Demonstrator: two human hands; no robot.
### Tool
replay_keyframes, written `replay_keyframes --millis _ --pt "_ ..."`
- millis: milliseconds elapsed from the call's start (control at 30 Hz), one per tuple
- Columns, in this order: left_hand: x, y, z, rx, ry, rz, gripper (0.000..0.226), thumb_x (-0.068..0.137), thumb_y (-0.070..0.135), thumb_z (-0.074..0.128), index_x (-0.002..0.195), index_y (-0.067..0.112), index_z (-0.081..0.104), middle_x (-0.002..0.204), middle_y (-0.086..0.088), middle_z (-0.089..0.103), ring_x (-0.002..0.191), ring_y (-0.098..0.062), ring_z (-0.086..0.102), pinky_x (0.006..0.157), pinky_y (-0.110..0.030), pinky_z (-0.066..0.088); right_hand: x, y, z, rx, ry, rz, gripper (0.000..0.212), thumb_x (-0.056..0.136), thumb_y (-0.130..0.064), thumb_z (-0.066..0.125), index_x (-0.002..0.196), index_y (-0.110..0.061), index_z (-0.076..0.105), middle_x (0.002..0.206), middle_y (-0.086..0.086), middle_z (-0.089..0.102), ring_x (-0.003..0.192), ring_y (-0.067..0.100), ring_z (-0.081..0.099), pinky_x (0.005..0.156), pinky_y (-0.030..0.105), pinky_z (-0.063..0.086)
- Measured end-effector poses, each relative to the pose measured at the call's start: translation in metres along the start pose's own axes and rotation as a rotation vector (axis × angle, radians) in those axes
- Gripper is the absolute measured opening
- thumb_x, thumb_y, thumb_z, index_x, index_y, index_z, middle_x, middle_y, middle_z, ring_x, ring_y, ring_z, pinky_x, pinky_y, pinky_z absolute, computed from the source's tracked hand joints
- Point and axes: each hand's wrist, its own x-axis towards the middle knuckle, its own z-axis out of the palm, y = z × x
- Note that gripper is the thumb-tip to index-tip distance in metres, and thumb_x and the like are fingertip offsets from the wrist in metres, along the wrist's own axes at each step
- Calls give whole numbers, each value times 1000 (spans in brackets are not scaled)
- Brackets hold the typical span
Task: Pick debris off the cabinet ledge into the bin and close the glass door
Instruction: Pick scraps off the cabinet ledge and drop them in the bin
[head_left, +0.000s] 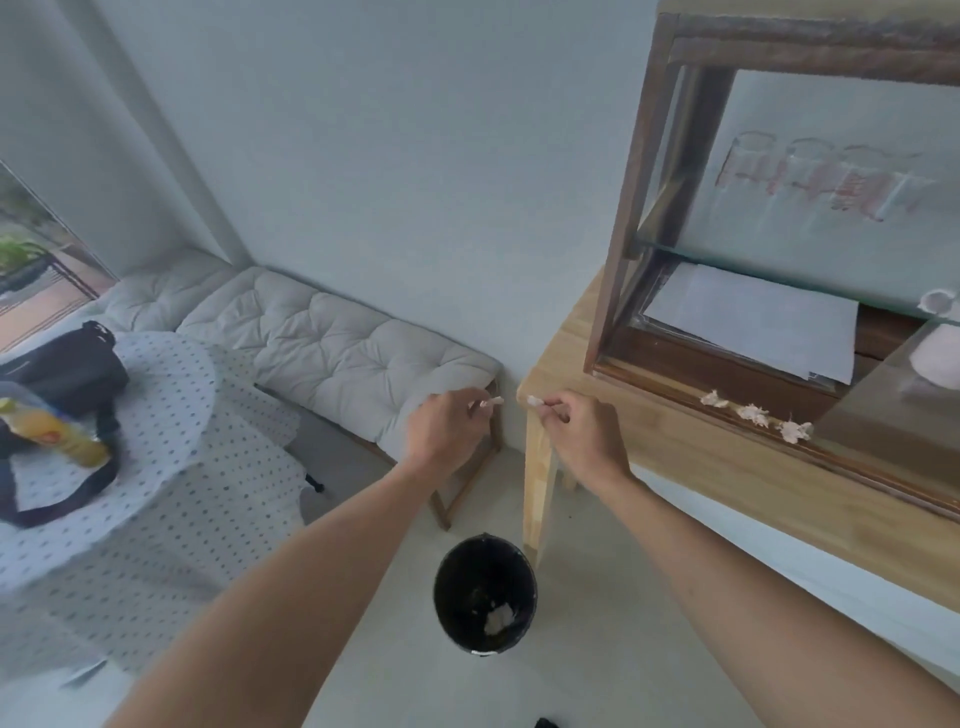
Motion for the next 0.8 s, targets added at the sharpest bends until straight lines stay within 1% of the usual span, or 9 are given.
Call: replay_keyframes --millis 133,300,400,467,500,567,600,667,800 --pt "-9 -31 2 -3 -2 -86 23 99 52 58 113 45 75 83 10 73 85 -21 70 71 -36 57 -6 -9 24 5 -63 -41 19 100 -32 67 106 -18 79 88 4 80 85 25 73 76 38 59" --pt "-17 -75 15 27 -65 -171 25 98 51 58 116 45 74 88 10 75 93 -25 69 84 -39 56 -15 -1 65 -37 -152 -35 16 100 -30 65 104 -21 78 73 -1 74 75 27 69 68 39 56" --pt "-22 -102 27 39 -107 -202 25 98 48 58 116 44 75 94 8 75 95 -28 68 84 -39 54 -24 16 92 -68 -178 8 15 100 -30 66 104 -22 78 58 -13 55 58 16 57 58 32 43" --pt "-25 -120 37 51 -149 -214 25 98 46 57 115 44 75 93 7 74 93 -30 67 81 -38 53 -31 30 109 -70 -199 64 15 99 -30 67 103 -21 78 55 -15 52 53 8 50 57 29 38" --pt "-26 -128 43 55 -168 -216 24 98 46 56 113 44 75 92 7 74 91 -29 67 79 -38 53 -34 38 116 -77 -221 96 14 99 -30 67 103 -21 78 55 -13 53 52 10 50 56 30 39" --pt "-30 -145 56 55 -205 -219 22 98 46 56 109 43 75 86 9 72 86 -27 66 77 -38 54 -42 53 130 -107 -272 165 14 99 -32 67 100 -22 77 57 -5 59 54 20 57 54 36 46" --pt "-33 -153 64 57 -224 -220 22 98 46 56 108 42 75 85 11 70 86 -26 66 77 -38 54 -46 61 137 -125 -291 198 13 98 -33 67 98 -23 76 59 -2 62 57 23 60 56 38 49" --pt "-37 -165 78 66 -262 -225 21 98 46 56 108 42 75 87 10 71 86 -26 67 76 -37 54 -52 74 149 -158 -317 252 14 98 -34 66 96 -24 76 64 -1 65 62 25 63 61 38 53" --pt "-46 -188 108 92 -340 -250 28 99 51 55 114 41 75 95 5 75 91 -27 69 79 -38 56 -61 96 174 -198 -365 333 14 96 -32 66 93 -23 76 74 0 70 76 27 67 71 39 58"
